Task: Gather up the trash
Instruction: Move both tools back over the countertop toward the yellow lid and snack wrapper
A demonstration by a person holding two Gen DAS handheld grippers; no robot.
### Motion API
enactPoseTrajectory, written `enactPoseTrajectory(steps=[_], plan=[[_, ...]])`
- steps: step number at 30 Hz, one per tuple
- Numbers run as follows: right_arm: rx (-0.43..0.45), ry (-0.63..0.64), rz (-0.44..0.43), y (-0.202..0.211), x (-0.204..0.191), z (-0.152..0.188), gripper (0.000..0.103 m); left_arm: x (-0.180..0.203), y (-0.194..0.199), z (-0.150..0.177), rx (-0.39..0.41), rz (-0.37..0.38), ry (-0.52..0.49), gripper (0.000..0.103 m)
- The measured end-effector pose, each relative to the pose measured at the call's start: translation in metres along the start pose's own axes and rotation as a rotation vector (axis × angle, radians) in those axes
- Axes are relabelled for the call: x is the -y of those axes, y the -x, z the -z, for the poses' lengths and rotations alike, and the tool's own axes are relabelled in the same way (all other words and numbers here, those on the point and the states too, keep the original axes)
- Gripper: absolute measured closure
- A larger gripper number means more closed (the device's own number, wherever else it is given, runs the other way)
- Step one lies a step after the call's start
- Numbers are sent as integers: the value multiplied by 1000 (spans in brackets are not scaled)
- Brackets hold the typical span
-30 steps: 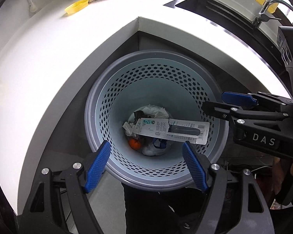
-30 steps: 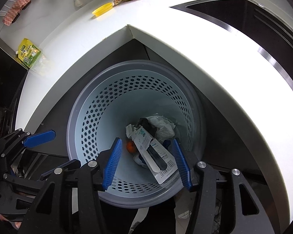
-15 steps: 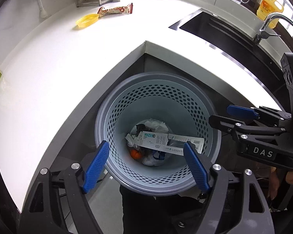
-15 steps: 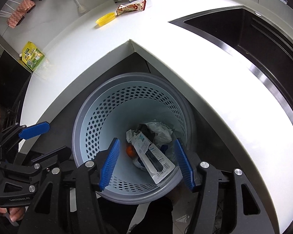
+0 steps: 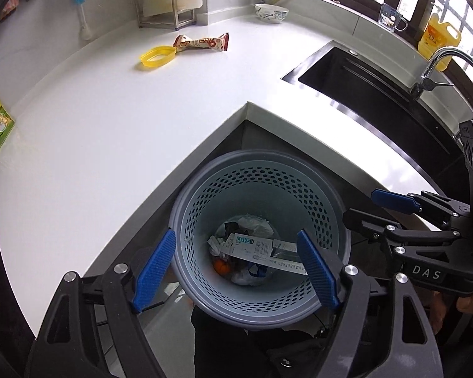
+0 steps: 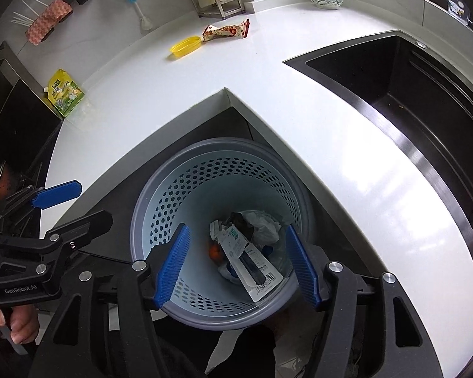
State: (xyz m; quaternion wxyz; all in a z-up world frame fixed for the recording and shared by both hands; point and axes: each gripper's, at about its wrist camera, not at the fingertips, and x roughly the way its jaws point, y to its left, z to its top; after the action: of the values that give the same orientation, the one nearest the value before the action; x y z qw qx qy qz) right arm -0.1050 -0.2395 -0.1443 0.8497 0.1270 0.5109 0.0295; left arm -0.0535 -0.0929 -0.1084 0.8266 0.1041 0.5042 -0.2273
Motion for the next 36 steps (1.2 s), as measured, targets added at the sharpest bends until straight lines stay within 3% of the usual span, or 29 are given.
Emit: enactPoseTrajectory(steps=[19,30,36], plan=[[117,-47,29,-1,-18,-57,38,-62,17,-65,108,3,42,17],[164,-49,95,-25,-30,-105,38,-112,9,-109,157,-63,51,13],[171,-44,124,-40,-32,-140,38,-130,-12,-135,161,-21,20,13]])
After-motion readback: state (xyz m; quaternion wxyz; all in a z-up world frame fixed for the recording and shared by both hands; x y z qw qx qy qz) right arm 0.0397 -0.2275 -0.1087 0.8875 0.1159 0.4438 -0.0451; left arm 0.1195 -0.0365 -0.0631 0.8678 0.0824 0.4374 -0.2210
